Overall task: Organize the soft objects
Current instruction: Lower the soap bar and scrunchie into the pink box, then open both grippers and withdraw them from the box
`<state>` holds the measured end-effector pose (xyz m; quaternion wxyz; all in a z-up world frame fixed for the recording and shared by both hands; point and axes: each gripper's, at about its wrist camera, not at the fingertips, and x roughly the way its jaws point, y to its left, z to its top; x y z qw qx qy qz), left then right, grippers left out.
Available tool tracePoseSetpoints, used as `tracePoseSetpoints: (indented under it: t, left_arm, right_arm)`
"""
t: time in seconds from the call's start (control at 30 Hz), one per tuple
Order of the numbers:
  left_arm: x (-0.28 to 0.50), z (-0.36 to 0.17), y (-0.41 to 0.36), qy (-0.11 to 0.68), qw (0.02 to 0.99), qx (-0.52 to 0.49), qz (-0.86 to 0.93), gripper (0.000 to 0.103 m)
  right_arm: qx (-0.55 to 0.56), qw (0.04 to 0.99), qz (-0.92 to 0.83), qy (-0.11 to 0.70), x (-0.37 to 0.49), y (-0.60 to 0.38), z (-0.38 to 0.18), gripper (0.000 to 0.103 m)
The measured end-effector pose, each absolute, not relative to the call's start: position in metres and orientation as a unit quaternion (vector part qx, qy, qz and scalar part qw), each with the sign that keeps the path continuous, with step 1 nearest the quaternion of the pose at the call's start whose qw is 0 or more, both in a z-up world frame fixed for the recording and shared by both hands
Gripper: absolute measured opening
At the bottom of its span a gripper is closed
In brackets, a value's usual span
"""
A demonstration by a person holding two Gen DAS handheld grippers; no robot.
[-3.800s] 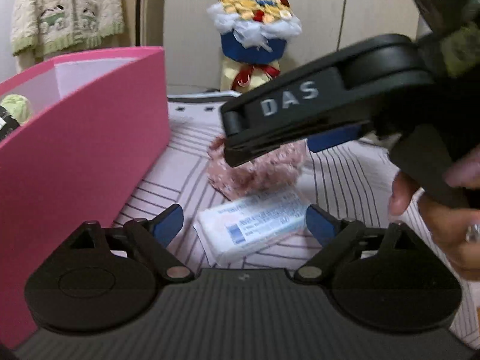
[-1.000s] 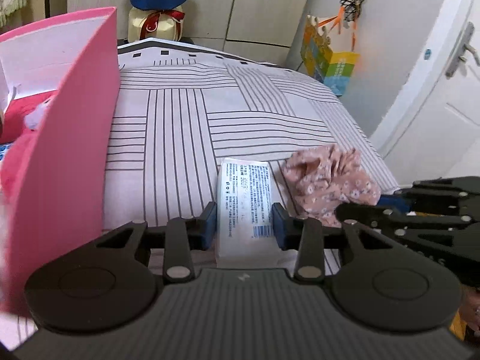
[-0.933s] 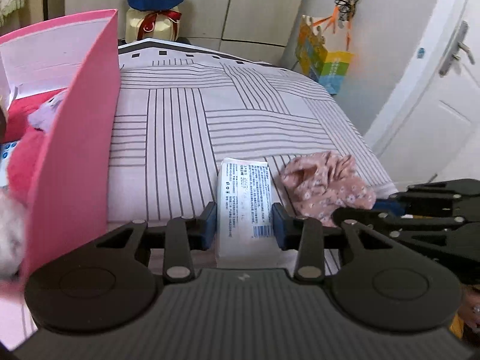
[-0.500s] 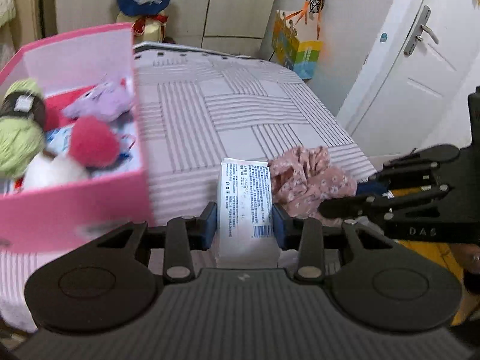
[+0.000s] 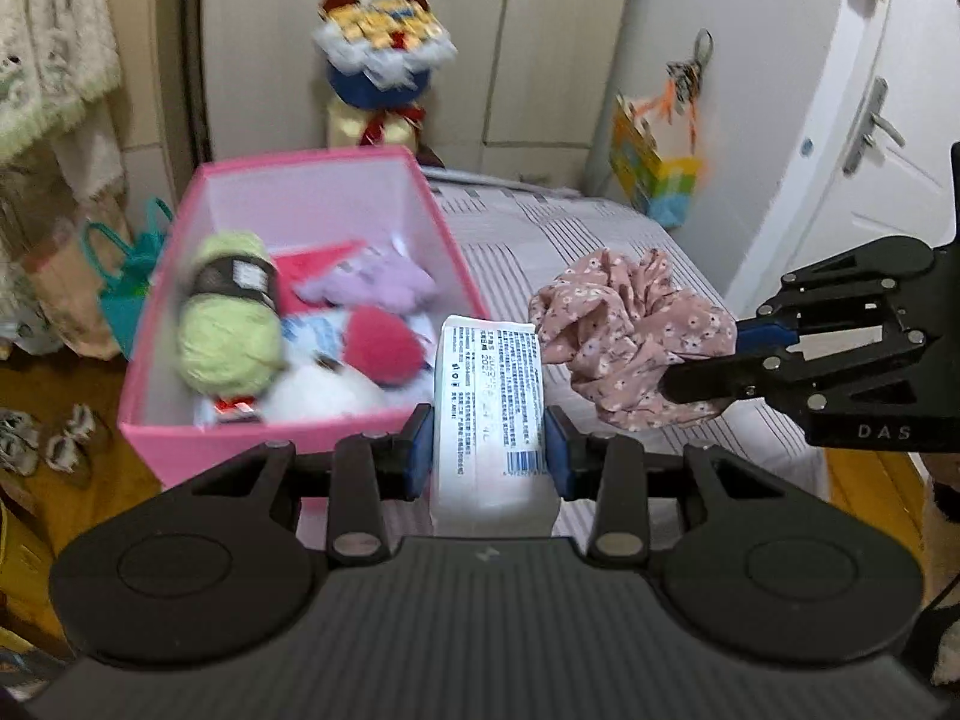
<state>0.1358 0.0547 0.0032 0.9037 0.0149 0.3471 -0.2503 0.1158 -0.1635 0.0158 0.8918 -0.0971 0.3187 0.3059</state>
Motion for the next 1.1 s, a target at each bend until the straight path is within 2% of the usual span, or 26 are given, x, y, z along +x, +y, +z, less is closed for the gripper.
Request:
tracePoseSetpoints:
  t: [0.3,0.57,0.8,1.03,1.1]
  left_arm:
    - [0.195,0.01,0.079,0.295,0.941,0.006,-0.163,0.037]
    - [0.285,-0.018,0.081,0.352,0.924,-0.035,-0.145,0.037]
    - [0.318,-0.041,0.077,0.405,0.901,-0.068,-0.142,0.038]
    - [0.327,-0.047,0.077,0.422,0.893,-0.067,-0.141,0.039]
    - [0.324,-0.045,0.078,0.422,0.893,-0.071,-0.143,0.042]
  right_arm:
    - [-0.111,0.922,0.266,0.257,0.184,-0.126,0.025,0.015]
    - [-0.106,0.922,0.252,0.274,0.255,-0.103,0.005,0.016]
    - [-0.121,0.912,0.248,0.302,0.293,-0.089,-0.015,0.017]
    - [-0.114,0.904,0.262,0.319,0.305,-0.089,-0.028,0.023]
    - [-0.107,0.905,0.261,0.319,0.307,-0.094,-0.028,0.032]
